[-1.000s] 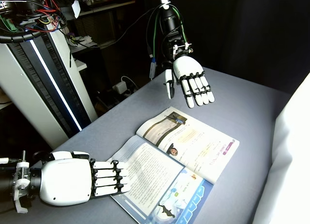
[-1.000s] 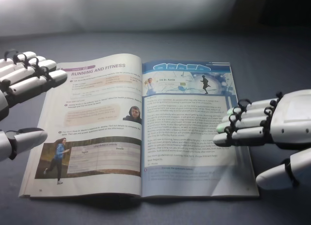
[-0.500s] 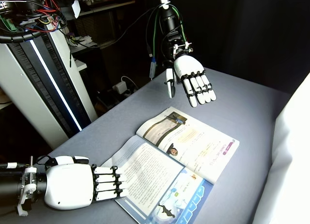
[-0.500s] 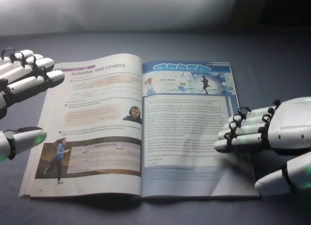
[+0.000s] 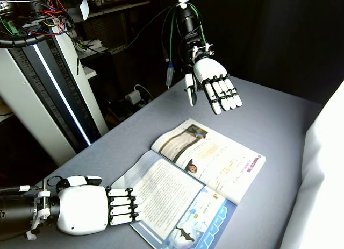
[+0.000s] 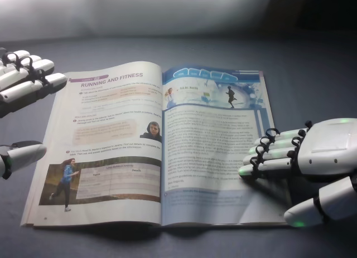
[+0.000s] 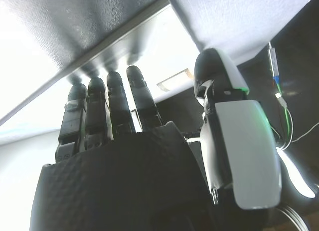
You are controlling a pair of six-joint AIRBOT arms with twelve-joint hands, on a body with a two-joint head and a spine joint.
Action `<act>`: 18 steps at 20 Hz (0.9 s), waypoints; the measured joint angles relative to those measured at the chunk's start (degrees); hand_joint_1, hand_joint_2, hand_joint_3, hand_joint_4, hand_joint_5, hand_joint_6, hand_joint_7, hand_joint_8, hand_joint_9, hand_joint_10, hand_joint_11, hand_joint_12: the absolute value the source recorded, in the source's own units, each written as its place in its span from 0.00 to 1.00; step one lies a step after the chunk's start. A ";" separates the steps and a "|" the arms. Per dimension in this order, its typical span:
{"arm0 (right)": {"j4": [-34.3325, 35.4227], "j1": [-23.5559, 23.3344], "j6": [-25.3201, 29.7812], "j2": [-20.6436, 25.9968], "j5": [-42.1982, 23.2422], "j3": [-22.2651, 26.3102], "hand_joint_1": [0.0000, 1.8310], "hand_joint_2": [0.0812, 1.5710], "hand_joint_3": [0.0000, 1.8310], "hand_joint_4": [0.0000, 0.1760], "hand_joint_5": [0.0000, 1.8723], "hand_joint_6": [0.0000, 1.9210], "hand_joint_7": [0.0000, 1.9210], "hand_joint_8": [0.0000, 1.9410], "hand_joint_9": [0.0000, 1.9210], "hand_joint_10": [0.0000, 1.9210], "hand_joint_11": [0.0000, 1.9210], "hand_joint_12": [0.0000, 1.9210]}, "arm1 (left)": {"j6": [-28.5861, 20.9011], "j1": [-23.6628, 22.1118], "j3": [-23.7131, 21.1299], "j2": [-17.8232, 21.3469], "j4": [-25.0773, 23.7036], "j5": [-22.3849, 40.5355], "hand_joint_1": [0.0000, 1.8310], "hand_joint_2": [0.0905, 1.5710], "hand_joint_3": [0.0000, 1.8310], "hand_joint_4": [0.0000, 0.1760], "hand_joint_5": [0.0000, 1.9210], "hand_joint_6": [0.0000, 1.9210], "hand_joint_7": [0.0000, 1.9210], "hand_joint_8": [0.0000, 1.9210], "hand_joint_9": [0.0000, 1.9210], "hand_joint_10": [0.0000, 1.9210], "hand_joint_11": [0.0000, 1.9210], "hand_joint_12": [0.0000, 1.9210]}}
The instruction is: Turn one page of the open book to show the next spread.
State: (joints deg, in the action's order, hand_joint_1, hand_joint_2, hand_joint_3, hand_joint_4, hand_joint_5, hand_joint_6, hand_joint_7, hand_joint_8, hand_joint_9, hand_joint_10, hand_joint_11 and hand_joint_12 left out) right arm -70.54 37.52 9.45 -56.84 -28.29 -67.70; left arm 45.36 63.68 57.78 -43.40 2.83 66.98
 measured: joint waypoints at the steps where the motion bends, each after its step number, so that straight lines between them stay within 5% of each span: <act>1: 0.52 0.00 -0.02 -0.55 -0.46 -0.57 0.00 0.80 0.00 0.00 0.00 0.00 0.00 0.00 0.00 0.00 0.00 0.00 | 0.02 0.24 0.00 0.11 0.13 0.07 0.13 0.89 0.00 0.00 0.05 0.00 0.00 0.00 0.00 0.00 0.00 0.00; 11: 9.86 -0.48 -7.54 -7.54 -3.13 -4.70 0.00 0.80 0.00 0.00 0.00 0.00 0.00 0.00 0.00 0.00 0.00 0.00 | 0.94 2.45 -1.07 1.51 1.92 1.62 0.19 0.88 0.00 0.00 0.06 0.00 0.00 0.00 0.00 0.00 0.01 0.01; 18: 19.15 -2.75 -15.19 -15.19 -7.26 -9.25 0.00 0.79 0.00 0.00 0.02 0.01 0.00 0.00 0.00 0.00 0.00 0.00 | 1.14 3.06 -1.18 1.55 3.02 2.91 0.12 0.90 0.00 0.00 0.02 0.00 0.00 0.00 0.00 0.00 0.00 0.00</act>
State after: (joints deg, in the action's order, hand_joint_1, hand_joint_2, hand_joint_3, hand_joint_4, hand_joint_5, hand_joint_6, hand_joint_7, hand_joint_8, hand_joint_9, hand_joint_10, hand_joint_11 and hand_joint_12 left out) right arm -51.40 34.76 -5.74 -72.03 -35.55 -76.95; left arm 46.50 66.74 56.60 -41.85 5.85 69.89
